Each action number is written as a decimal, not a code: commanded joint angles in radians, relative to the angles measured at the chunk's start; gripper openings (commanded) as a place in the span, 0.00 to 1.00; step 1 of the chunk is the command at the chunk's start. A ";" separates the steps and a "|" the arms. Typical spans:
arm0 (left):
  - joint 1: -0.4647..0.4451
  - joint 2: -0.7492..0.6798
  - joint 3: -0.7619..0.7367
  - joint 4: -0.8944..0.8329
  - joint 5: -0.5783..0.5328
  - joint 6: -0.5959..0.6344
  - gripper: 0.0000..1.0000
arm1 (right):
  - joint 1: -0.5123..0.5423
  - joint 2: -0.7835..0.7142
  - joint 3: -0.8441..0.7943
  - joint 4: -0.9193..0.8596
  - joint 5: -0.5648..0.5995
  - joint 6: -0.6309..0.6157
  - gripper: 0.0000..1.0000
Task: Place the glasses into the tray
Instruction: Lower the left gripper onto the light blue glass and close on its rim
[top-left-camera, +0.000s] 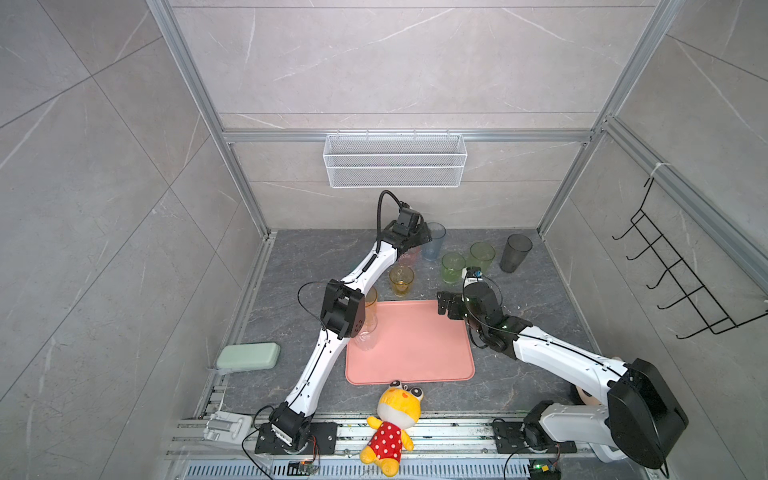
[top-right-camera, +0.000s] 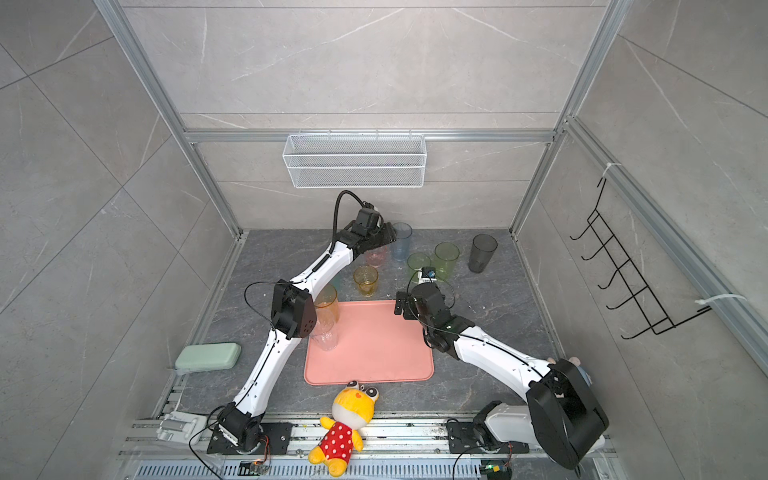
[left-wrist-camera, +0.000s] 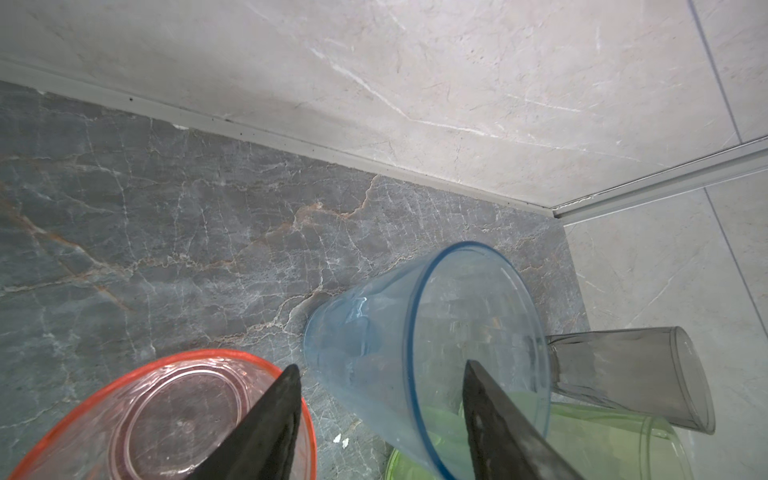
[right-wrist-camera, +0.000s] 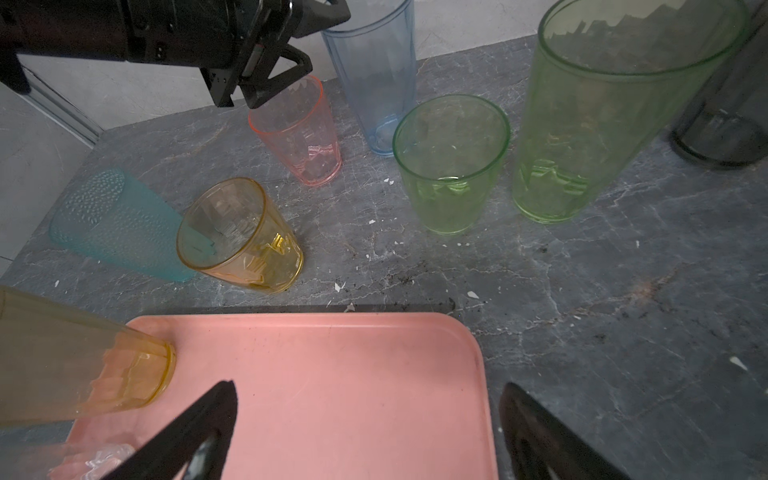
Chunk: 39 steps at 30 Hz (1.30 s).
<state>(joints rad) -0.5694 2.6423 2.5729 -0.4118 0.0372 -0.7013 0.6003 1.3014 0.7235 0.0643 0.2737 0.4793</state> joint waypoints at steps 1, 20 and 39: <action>-0.003 0.004 0.036 0.023 0.014 0.001 0.55 | 0.004 0.007 0.005 -0.003 0.007 0.014 0.99; -0.004 -0.049 -0.002 0.004 0.006 0.024 0.32 | 0.004 0.036 0.031 -0.022 -0.030 0.008 0.99; -0.004 -0.079 -0.029 0.003 0.016 0.028 0.14 | 0.005 0.044 0.042 -0.034 -0.030 0.004 0.99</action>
<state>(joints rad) -0.5694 2.6431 2.5401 -0.4419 0.0372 -0.6922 0.6003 1.3430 0.7387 0.0483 0.2432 0.4789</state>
